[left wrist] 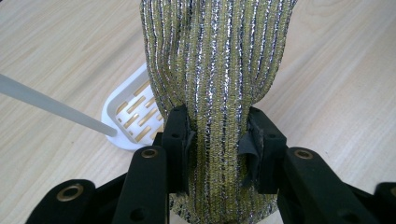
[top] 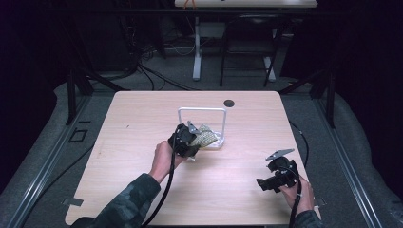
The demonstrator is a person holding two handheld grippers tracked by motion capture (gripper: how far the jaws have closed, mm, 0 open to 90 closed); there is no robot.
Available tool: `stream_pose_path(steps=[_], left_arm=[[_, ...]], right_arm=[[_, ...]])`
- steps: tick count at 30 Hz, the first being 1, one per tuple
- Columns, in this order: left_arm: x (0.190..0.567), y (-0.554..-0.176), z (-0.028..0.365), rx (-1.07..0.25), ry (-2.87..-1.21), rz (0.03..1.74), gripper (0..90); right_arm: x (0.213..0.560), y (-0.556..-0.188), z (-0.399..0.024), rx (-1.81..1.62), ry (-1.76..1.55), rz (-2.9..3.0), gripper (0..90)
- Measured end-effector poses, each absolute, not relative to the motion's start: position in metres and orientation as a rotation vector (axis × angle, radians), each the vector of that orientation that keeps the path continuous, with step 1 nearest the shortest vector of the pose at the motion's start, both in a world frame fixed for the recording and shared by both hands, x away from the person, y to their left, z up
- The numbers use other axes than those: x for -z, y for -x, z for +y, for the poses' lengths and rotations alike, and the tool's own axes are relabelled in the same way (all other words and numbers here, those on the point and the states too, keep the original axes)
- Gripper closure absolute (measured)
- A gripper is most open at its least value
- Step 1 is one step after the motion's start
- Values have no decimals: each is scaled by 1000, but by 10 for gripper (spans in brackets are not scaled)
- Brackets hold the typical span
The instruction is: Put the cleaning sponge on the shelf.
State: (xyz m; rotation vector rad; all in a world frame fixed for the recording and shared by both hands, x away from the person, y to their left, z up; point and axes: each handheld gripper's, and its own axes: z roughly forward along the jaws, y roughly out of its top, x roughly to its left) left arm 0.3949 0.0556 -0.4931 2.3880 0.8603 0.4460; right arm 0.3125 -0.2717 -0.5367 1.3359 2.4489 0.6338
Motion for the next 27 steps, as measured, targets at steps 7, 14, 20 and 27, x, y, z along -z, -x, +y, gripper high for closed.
stream_pose_path(steps=[7,14,20,27], left_arm=[[499,-405,51,-474,-2395,879,648],[502,-415,43,-514,-2410,872,642],[508,-424,39,-557,-2411,886,643],[514,-436,34,-549,-2429,915,642]], right_arm=[[537,-312,-271,-630,-1335,2450,29],[537,-312,-271,-637,-1328,2448,29],[538,-312,-271,-645,-1338,2453,28],[538,-312,-270,-638,-1327,2463,29]])
